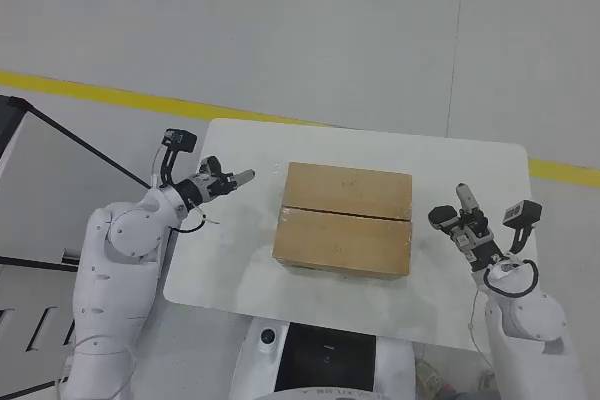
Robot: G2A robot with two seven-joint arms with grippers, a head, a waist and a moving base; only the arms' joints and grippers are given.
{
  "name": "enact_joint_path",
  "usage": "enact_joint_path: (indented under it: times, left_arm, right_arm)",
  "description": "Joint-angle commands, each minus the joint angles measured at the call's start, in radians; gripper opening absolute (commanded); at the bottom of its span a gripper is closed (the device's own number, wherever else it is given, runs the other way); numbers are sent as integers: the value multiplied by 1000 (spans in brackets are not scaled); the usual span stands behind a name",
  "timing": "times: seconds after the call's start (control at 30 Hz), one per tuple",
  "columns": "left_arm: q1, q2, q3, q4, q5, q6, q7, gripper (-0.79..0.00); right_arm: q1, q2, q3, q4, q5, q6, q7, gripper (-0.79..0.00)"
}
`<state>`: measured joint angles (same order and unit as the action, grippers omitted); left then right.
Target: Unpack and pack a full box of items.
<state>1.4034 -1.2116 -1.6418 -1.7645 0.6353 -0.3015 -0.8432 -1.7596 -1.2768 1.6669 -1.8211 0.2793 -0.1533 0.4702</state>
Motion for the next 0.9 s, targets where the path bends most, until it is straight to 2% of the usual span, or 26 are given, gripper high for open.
enact_joint_path:
  times: [0.0,0.03,0.1,0.23,0.47,0.77,0.87]
  left_arm:
    - [7,-4,19,17,-78,4,-15,0]
    - [-4,-5,28,56,-176,8,-55,0]
    - [-33,1,19,97,-229,-6,-114,0]
    - [-17,9,7,98,-408,3,-235,0]
    - [-51,21,28,148,-611,37,-397,0]
    - [-57,24,37,150,-587,31,-395,0]
    - [-61,21,89,164,-558,25,-340,0]
  right_arm:
    - [0,0,0,0,0,0,0,0]
    - [-2,-1,-6,-3,5,3,-8,0]
    - [-3,-1,-7,-4,26,14,-13,0]
    - [-13,0,-2,10,29,10,-11,0]
    - [-24,1,-8,35,55,7,-9,0]
    - [-26,1,-10,33,60,7,-5,0]
    - [-26,1,-10,33,60,7,-5,0]
